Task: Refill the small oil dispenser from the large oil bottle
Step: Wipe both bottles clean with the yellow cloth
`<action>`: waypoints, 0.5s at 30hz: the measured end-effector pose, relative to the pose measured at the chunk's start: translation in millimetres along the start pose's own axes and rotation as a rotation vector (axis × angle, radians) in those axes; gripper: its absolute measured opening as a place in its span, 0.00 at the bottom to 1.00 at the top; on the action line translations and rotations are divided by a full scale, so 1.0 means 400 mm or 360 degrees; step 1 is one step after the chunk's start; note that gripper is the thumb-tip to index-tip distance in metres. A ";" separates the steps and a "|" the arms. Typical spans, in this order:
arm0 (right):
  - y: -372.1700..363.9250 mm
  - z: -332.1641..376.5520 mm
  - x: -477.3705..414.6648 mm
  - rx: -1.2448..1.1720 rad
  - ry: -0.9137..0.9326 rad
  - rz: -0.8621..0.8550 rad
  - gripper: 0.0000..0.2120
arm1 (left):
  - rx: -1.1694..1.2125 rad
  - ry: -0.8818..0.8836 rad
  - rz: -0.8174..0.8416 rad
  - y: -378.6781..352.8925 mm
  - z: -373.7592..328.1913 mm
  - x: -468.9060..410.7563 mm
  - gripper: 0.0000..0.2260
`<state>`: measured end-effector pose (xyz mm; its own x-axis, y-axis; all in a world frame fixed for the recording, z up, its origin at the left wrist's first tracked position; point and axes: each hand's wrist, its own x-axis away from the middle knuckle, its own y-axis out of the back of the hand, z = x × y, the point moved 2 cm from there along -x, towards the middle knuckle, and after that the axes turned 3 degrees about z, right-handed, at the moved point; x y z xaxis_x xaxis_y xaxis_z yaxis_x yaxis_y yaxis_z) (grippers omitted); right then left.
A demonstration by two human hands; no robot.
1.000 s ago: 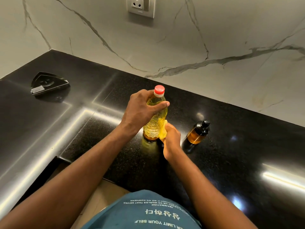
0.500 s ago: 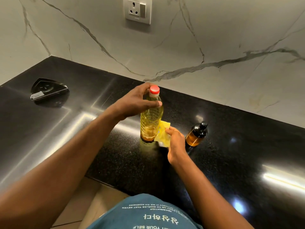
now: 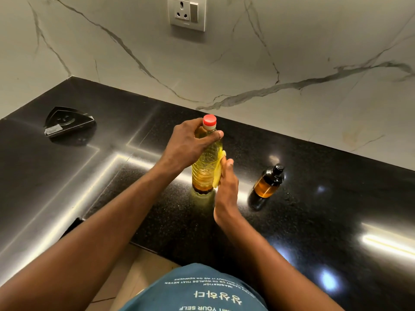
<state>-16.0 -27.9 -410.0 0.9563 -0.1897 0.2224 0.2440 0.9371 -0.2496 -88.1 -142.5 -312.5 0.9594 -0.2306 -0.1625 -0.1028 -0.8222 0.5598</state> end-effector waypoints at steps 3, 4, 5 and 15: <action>0.007 0.001 -0.055 0.0047 -0.0040 0.0040 0.25 | 0.0007 0.0003 0.0006 -0.005 0.001 0.003 0.17; 0.006 -0.008 -0.071 0.0071 -0.0079 0.0066 0.28 | 0.0003 -0.0007 -0.0011 -0.007 0.000 0.005 0.17; 0.005 -0.018 -0.081 0.0090 -0.0124 0.0071 0.30 | -0.0001 -0.0022 -0.0030 -0.009 -0.002 0.008 0.16; 0.028 -0.087 0.002 0.0135 -0.0152 0.0072 0.25 | -0.0027 -0.0025 -0.0038 -0.010 -0.004 0.011 0.16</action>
<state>-6.9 -27.8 -445.3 0.9454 -0.1215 0.3025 0.1824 0.9663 -0.1817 -83.1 -139.3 -314.4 0.9572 -0.2195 -0.1888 -0.0754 -0.8185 0.5695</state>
